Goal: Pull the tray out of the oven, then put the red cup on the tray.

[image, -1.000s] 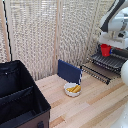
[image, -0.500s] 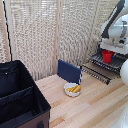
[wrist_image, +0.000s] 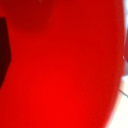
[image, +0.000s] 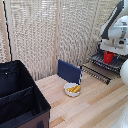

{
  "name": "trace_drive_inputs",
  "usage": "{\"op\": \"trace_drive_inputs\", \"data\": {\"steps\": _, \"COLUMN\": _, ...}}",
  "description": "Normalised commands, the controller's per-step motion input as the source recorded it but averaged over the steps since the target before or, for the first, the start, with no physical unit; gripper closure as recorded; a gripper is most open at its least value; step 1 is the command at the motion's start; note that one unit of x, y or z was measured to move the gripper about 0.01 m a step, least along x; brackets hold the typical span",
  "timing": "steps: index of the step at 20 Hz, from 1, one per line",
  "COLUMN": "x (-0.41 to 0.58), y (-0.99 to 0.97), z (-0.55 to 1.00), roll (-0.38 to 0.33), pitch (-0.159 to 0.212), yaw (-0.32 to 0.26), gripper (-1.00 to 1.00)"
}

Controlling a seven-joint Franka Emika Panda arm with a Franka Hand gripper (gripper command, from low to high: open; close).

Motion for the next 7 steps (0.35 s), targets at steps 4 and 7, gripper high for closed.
{"op": "trace_drive_inputs", "data": {"steps": 4, "x": 0.195, "y": 0.0, "z": 0.94, "roll": 0.013, "pitch": 0.001, "yaw": -0.016, "gripper": -1.0}}
{"op": "trace_drive_inputs", "data": {"steps": 7, "x": 0.305, "y": 0.0, "z": 0.8, "roll": -0.003, "pitch": 0.0, "yaw": -0.036, "gripper": -1.0}}
